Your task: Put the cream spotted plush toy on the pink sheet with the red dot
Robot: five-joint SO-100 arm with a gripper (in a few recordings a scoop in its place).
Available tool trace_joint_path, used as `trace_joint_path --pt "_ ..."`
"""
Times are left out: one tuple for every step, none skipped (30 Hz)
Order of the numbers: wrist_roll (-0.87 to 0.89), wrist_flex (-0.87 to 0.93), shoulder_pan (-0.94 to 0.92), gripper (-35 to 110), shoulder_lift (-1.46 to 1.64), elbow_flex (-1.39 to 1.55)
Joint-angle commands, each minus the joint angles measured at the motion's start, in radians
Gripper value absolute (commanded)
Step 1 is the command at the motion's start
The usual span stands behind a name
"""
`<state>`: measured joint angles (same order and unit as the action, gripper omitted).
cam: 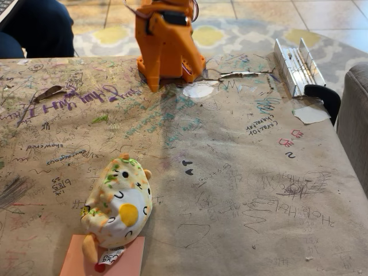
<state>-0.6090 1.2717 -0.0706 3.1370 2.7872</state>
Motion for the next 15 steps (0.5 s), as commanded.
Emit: trace_joint_path --pt "0.029 -0.005 0.014 49 0.233 0.184" --pt "0.028 -0.025 0.008 49 0.233 0.216" --pt "0.028 -0.048 -0.003 51 0.236 0.252" --pt "0.028 -0.064 -0.006 52 0.235 0.282" --pt "0.035 -0.080 -0.006 52 0.236 0.308" --pt "0.031 -0.077 0.003 51 0.235 0.308" --pt "0.037 -0.074 -0.002 53 0.235 0.308" --pt "0.048 -0.069 0.003 54 0.235 0.307" --pt "0.038 -0.066 0.011 53 0.235 0.307" --pt "0.021 -0.061 0.026 52 0.235 0.307" --pt "0.002 -0.060 0.046 50 0.235 0.311" --pt "-0.023 -0.058 0.063 47 0.235 0.314" --pt "-0.054 -0.057 0.072 46 0.235 0.318" --pt "-0.106 -0.051 0.071 46 0.235 0.327" --pt "-0.161 -0.043 0.060 45 0.235 0.334"
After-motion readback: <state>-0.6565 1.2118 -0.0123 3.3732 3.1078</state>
